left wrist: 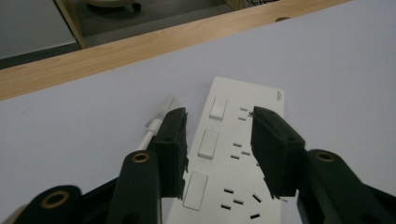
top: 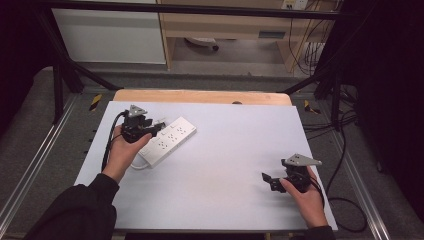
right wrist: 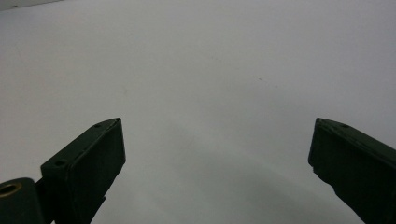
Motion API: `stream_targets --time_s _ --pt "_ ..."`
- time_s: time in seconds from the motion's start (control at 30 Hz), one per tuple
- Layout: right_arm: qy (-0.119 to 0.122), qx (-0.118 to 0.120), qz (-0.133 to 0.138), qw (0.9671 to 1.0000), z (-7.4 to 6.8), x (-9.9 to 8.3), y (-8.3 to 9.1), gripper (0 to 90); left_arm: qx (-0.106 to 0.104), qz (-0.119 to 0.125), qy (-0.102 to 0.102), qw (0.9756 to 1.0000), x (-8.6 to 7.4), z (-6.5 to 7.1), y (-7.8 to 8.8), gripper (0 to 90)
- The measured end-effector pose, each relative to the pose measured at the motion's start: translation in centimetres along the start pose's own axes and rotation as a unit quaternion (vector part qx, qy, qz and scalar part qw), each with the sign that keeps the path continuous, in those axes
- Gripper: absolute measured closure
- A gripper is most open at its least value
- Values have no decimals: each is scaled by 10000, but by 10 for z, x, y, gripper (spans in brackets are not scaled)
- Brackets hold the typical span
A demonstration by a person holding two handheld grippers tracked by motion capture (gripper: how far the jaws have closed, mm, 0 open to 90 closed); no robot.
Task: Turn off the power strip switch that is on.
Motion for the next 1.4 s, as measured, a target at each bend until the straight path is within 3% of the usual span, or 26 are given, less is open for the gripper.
stream_targets --time_s 0.37,0.73,0.87,1.4 --pt "10 -1 19 10000 0 0 0 44 -36 -180 -75 9998 -6 3 -10 729" --pt "15 4 8 10000 0 0 0 46 -50 -337 -133 9993 -14 4 -23 811" --pt "24 6 26 10000 -1 1 0 47 1 -279 -18 9996 -13 0 -25 859" --pt "27 12 22 10000 -1 1 0 47 -47 -470 109 9988 -20 -7 -29 899"
Point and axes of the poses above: each handheld gripper's, and its own axes: y roughly backward along the jaws, x roughly out of its top, z roughly to its right, the point moved 8 cm from there along -y, roughly forward along the jaws, and after that the axes turned 6 degrees about x, right-handed, at the moved point
